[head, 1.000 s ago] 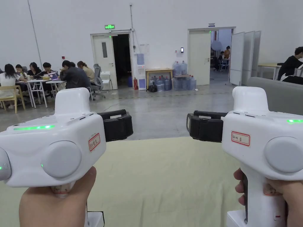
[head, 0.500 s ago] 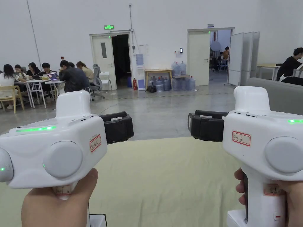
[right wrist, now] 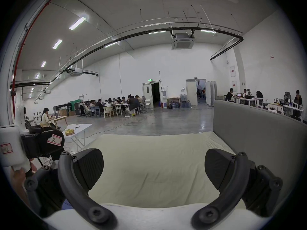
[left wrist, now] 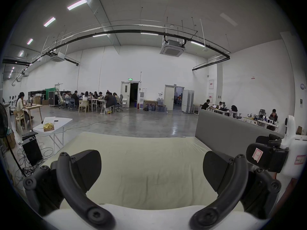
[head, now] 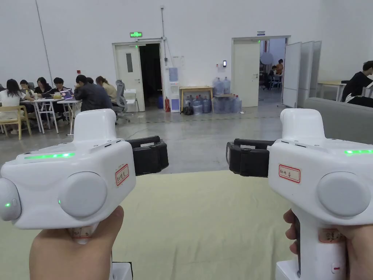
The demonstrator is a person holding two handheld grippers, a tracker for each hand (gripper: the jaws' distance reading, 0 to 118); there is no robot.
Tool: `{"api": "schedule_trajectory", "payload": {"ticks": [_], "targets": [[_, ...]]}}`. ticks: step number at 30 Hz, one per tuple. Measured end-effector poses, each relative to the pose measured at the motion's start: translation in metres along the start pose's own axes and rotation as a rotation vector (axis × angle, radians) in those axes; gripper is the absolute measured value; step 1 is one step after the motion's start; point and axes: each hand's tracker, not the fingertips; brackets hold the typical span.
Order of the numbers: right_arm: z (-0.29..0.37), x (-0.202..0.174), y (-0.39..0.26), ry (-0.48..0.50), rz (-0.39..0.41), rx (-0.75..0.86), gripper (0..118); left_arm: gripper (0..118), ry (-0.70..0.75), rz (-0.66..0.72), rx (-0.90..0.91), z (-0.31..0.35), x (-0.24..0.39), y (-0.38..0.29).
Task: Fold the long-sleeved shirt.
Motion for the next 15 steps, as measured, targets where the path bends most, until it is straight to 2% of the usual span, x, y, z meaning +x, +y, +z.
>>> {"api": "schedule_trajectory", "payload": {"ticks": [10,15], "targets": [[-0.0003,0.0010,0.0031,0.002,-0.024,-0.005,118,118,0.003,0.005,-0.004,0.0013,-0.0015,-0.0008],[-0.0001,-0.0002,0.0028,-0.017,-0.003,0.000,118,118,0.004,0.000,-0.003,0.0014,-0.0013,-0.0002]]}}
